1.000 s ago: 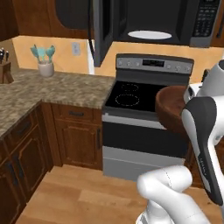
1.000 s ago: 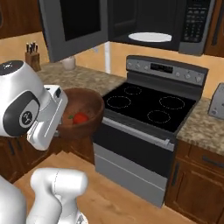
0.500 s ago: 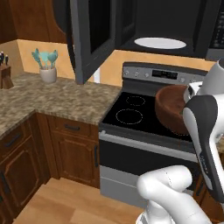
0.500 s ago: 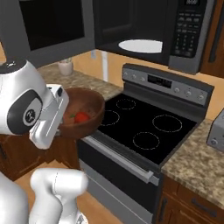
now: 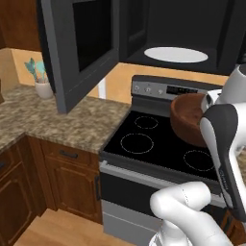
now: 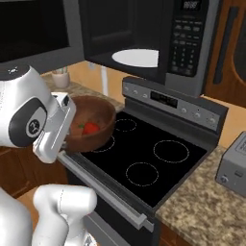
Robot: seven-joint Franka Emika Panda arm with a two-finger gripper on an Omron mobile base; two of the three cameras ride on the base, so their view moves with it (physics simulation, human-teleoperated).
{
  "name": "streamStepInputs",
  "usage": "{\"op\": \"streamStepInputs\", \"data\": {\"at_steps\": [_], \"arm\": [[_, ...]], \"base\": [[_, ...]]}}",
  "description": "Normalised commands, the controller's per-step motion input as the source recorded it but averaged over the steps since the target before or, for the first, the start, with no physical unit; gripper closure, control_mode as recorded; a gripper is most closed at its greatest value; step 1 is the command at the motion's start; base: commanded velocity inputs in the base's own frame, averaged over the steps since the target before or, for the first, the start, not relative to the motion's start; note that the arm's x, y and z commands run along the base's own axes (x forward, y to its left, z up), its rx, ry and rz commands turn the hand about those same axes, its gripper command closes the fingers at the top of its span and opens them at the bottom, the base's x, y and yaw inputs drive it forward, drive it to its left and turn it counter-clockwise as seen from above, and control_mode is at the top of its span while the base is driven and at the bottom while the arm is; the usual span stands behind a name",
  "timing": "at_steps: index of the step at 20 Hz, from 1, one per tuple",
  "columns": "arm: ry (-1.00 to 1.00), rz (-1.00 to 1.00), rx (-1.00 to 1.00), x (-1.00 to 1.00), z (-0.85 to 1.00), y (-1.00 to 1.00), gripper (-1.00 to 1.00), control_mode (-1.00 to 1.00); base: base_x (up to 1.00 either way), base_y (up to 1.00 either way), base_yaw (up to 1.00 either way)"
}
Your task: Pick the bell pepper from the sink and place it in the bowl. Then pick the bowl and place it in the microwave. Then close the microwave door and press the start button.
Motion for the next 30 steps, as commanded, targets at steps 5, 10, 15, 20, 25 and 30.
{"op": "streamStepInputs", "data": {"at_steps": [5,10,15,20,25,30], "arm": [[0.00,0.00,0.00,0.00,0.00,0.00,1.00,1.00],[0.00,0.00,0.00,0.00,0.00,0.00,1.00,1.00],[0.00,0.00,0.00,0.00,0.00,0.00,1.00,1.00],[0.00,0.00,0.00,0.00,0.00,0.00,1.00,1.00],[0.00,0.00,-0.02,-0.09,0.24,0.02,1.00,-1.00],[-0.08,-0.08,-0.02,-0.13,0.72,0.00,1.00,-1.00]], "base": [[0.64,-0.05,0.19],[0.95,-0.06,0.22],[0.52,-0.18,0.36],[0.08,-0.02,0.24],[-0.07,0.01,0.04],[0.00,0.00,0.00]]}}
